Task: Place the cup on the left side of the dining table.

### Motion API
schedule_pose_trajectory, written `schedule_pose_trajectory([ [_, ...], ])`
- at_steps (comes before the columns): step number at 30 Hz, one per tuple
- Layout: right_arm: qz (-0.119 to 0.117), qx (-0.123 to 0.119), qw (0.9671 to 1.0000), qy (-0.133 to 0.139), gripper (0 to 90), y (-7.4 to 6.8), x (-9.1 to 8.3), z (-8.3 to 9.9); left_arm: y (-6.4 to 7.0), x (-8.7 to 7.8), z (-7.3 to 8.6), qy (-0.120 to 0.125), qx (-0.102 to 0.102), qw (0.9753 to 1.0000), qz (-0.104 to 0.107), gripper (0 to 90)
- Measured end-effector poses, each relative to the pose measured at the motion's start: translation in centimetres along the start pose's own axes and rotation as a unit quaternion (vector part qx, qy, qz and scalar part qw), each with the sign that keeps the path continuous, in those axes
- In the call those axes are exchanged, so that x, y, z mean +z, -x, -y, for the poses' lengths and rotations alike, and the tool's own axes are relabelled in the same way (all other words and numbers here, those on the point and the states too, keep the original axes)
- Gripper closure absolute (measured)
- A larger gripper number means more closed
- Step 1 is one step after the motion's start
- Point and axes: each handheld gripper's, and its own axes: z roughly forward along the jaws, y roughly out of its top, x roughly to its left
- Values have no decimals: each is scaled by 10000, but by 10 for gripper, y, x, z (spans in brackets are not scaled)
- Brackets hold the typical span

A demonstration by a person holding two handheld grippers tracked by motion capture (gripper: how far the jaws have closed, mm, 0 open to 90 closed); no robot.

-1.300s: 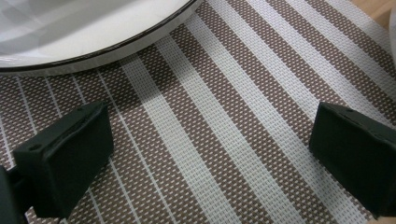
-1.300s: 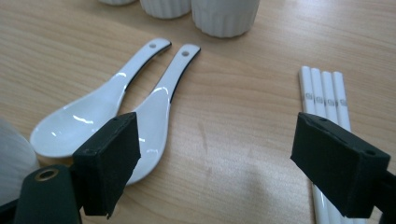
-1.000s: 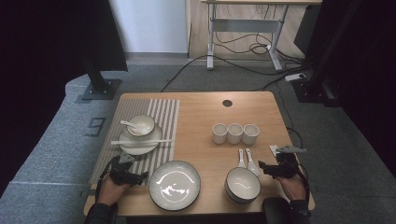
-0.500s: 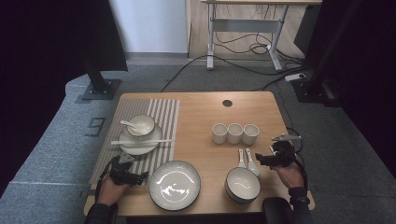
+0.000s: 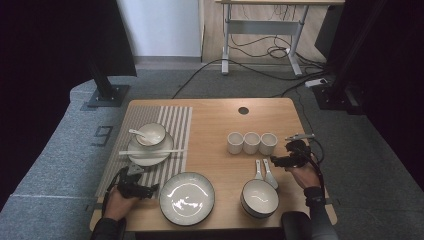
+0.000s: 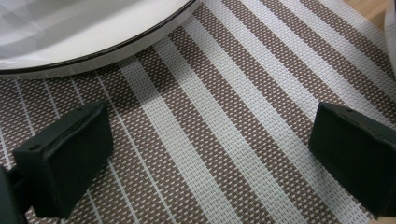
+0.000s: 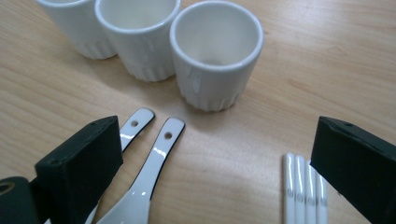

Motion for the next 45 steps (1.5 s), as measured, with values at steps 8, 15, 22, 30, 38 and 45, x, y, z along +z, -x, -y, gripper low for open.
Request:
schedule_pose_trajectory([
  [8,142,-11,9999,-68,79,4,13,-15,0,0,0,0,0,10000,1,0],
  [15,156,-52,9998,-145,65,6,29,-25,0,0,0,0,0,10000,1,0],
  [22,179,-99,9996,-208,67,5,44,-29,0,0,0,0,-1,10000,2,0],
  [30,241,-124,9993,-241,93,6,59,-31,0,0,0,0,-1,10000,2,0],
  [38,228,-159,9993,-261,116,4,68,-36,0,0,0,0,0,10000,3,0],
  [45,162,-137,9994,-280,131,5,73,-37,0,0,0,0,-1,10000,2,0],
])
